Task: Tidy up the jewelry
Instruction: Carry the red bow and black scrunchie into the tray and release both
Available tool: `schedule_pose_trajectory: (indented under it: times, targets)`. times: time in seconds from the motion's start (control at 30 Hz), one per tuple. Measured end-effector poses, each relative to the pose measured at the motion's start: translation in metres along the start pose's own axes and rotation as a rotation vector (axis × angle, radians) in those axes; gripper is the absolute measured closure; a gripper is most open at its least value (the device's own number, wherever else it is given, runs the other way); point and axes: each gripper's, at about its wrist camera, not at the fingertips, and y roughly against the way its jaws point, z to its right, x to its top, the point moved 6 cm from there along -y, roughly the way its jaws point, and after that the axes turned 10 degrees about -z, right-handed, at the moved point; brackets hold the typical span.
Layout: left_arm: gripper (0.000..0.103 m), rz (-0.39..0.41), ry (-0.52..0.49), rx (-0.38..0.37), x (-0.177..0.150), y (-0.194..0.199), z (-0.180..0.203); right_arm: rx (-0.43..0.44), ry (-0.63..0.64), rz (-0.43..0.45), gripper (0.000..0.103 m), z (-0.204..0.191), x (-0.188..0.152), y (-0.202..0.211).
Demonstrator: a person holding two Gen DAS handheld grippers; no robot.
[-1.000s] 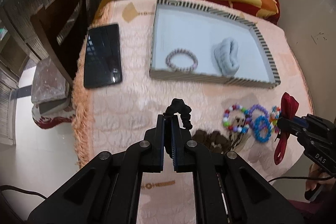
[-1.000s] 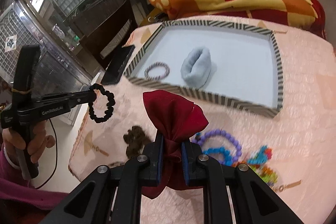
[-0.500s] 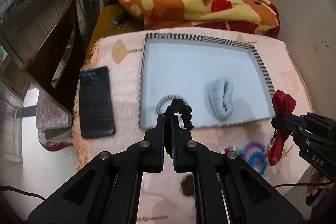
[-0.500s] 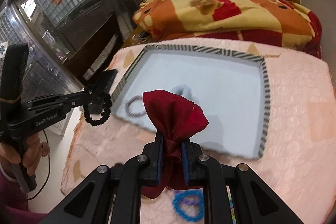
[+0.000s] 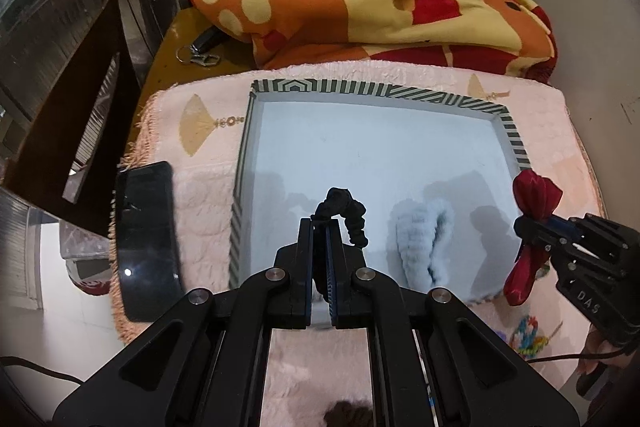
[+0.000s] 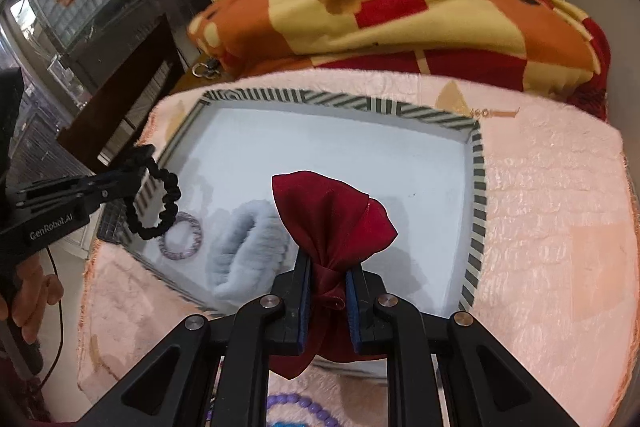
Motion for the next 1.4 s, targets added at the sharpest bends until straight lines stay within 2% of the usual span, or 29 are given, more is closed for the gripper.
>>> schedule_pose_trajectory:
  times: [0.33, 0.6, 0.63, 0.73, 0.77, 0.83, 0.93, 1.0, 1.07, 1.4]
  targets:
    - [0.099, -0.088, 0.061, 0.037, 0.012, -0.049, -0.020, 0.027, -0.011, -0.069, 0.089, 0.009, 0.011, -0.037]
    - [0.099, -0.125, 0.076, 0.055, 0.011, -0.067, -0.030, 0.019, 0.014, -0.126, 0.089, 0.000, 0.011, -0.068]
    - [0.099, -0.125, 0.079, 0.057, 0.011, -0.068, -0.031, 0.015, 0.016, -0.131, 0.085, -0.001, 0.010, -0.069]
    - [0.098, -0.124, 0.085, 0.061, 0.013, -0.071, -0.032, 0.015, 0.006, -0.118, 0.063, -0.001, 0.010, -0.067]
    - [0.097, -0.124, 0.085, 0.061, 0.014, -0.072, -0.034, 0.017, 0.002, -0.110, 0.062, 0.000, 0.010, -0.065]
    - [0.093, -0.124, 0.087, 0.064, 0.015, -0.073, -0.034, 0.024, -0.007, -0.103, 0.062, 0.000, 0.009, -0.060]
    - [0.083, -0.122, 0.089, 0.059, 0.014, -0.072, -0.034, 0.023, -0.020, -0.090, 0.062, 0.004, 0.008, -0.051]
    - [0.073, -0.117, 0.087, 0.054, 0.013, -0.070, -0.032, 0.028, -0.031, -0.080, 0.062, 0.005, 0.007, -0.045]
    - [0.069, -0.106, 0.085, 0.058, 0.013, -0.066, -0.031, 0.027, -0.040, -0.068, 0.062, 0.006, 0.007, -0.039]
    - [0.061, -0.060, 0.082, 0.073, 0.002, -0.041, -0.022, 0.030, -0.069, -0.027, 0.060, -0.002, -0.003, -0.013]
